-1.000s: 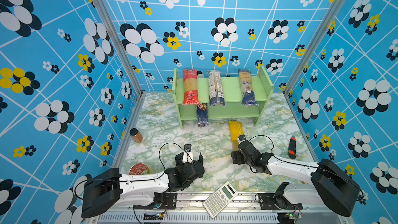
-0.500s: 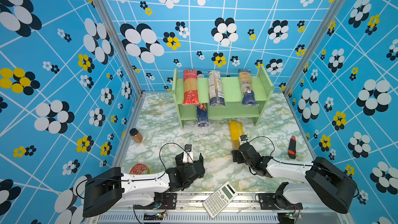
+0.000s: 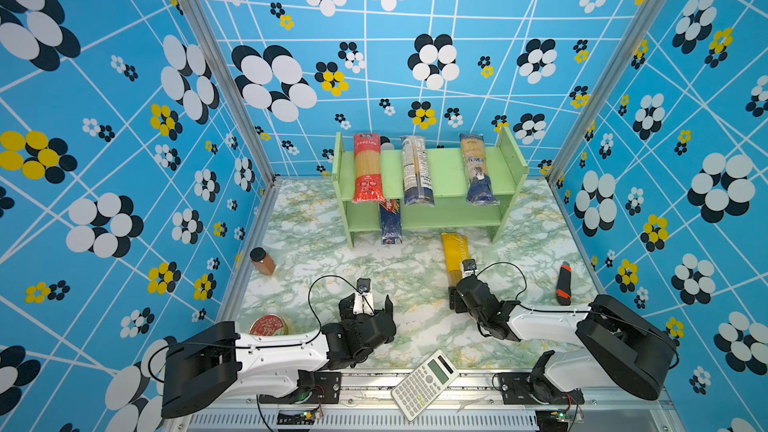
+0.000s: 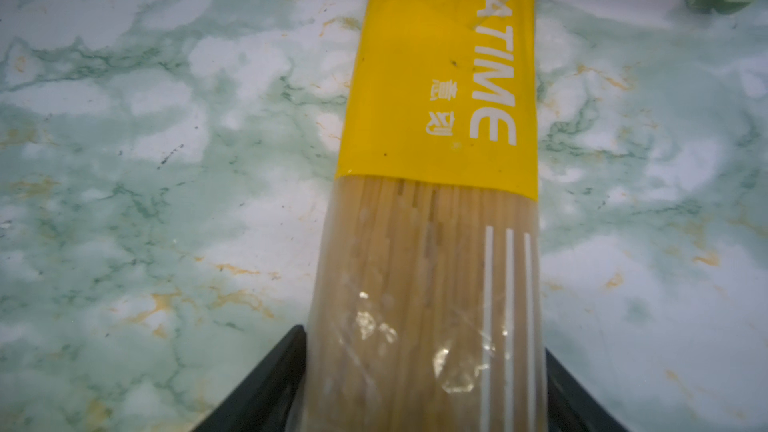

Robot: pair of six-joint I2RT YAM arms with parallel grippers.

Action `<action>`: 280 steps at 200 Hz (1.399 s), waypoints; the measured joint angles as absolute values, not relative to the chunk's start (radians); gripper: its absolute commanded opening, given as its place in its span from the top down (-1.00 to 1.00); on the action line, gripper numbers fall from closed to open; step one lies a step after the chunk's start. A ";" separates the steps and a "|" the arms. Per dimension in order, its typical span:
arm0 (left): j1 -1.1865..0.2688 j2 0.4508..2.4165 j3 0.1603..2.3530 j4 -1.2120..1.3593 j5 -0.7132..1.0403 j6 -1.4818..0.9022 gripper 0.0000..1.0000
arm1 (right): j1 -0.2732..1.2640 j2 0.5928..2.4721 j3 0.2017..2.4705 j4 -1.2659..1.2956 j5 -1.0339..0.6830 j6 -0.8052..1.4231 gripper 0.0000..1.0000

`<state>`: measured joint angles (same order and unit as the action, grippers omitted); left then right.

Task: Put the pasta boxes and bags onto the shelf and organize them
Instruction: 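Lift the Pastatime bag's near end and tilt it upright with the right gripper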

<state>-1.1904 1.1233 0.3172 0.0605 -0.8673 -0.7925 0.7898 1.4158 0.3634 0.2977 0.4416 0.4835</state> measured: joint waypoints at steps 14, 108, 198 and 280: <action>-1.190 1.123 0.317 0.060 -0.867 -0.793 -0.99 | 0.790 1.415 0.361 0.301 0.444 0.487 -0.35; -1.190 1.132 0.317 0.061 -0.867 -0.794 -0.99 | 0.790 1.367 0.324 0.315 0.436 0.509 0.23; -1.190 1.132 0.317 0.060 -0.867 -0.801 -0.99 | 0.790 1.330 0.334 0.242 0.429 0.509 0.51; -1.190 1.132 0.317 0.062 -0.867 -0.800 -0.98 | 0.790 1.144 0.337 -0.013 0.412 0.490 0.61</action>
